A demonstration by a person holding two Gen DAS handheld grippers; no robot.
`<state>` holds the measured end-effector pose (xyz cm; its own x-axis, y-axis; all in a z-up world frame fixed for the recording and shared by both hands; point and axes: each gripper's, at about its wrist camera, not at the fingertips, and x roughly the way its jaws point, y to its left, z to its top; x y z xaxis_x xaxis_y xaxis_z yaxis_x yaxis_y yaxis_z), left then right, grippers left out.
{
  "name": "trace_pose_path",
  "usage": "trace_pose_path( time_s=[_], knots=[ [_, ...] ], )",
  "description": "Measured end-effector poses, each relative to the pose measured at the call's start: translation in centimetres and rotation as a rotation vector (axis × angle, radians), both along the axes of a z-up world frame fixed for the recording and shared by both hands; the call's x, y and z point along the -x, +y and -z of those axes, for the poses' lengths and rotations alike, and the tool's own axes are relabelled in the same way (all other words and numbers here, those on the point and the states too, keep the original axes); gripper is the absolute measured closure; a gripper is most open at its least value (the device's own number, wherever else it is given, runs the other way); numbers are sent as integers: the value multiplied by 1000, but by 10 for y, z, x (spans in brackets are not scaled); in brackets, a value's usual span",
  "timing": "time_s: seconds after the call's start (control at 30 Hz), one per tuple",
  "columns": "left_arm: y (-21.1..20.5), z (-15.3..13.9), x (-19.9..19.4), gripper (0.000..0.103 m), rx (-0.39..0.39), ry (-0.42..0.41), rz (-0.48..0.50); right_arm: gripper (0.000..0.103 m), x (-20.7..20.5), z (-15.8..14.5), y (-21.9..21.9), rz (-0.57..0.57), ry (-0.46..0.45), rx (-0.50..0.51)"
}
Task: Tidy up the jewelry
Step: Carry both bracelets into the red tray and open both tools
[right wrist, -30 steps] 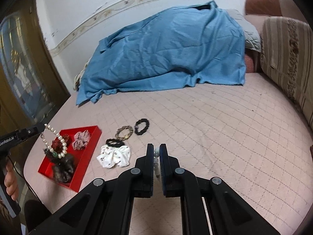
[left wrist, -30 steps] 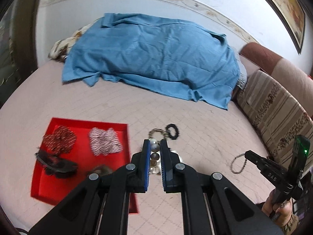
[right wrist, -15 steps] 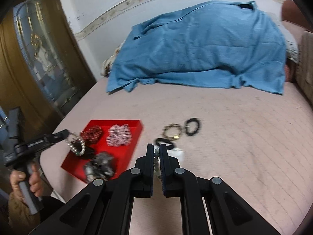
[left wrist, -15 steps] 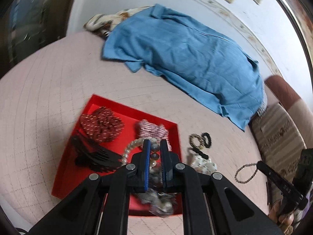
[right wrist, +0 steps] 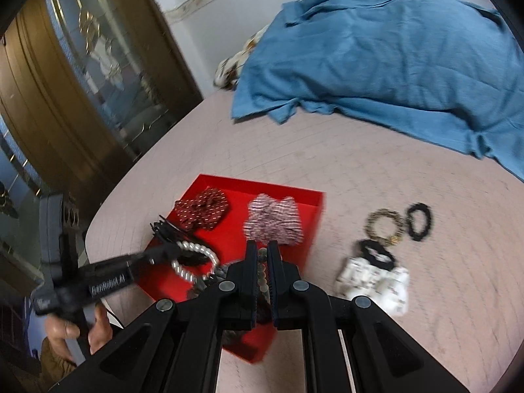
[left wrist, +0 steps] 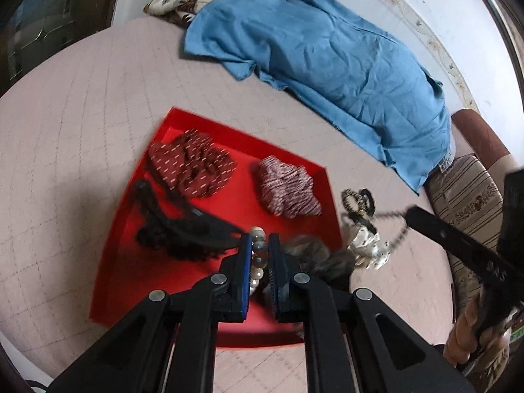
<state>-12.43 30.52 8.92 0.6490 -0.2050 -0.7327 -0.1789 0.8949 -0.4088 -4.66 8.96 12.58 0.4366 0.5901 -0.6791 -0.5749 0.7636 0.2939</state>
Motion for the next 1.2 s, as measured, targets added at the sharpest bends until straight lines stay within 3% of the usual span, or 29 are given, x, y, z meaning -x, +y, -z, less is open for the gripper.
trace_pose_path(
  time_s=[0.37, 0.57, 0.67, 0.7, 0.73, 0.8, 0.9, 0.97, 1.03, 1.07, 1.2],
  knots=[
    [28, 22, 8, 94, -31, 53, -36, 96, -31, 52, 74, -65, 117, 69],
    [29, 17, 13, 94, 13, -28, -7, 96, -42, 67, 77, -49, 165, 62],
    [24, 10, 14, 88, 7, -67, 5, 93, -42, 66, 74, -38, 172, 55],
    [22, 8, 16, 83, -10, -81, 1, 87, -41, 65, 72, -34, 168, 55],
    [21, 5, 17, 80, -26, -94, -3, 78, -39, 63, 69, -28, 161, 55],
    [18, 1, 21, 73, -51, -124, -11, 71, -35, 56, 60, -14, 144, 52],
    [17, -2, 21, 64, -59, -153, -26, 70, -26, 43, 39, 12, 111, 42],
    [15, -1, 18, 64, -73, -150, -46, 67, -19, 31, 16, 41, 80, 24],
    [12, 0, 16, 64, -90, -138, -61, 53, -13, 25, -9, 80, 54, 10],
    [9, 0, 15, 64, -105, -131, -70, 50, -10, 23, -24, 103, 46, 5],
    [-8, -1, 15, 64, -174, -118, -84, 49, -2, 27, -74, 172, 44, 8]
  ],
)
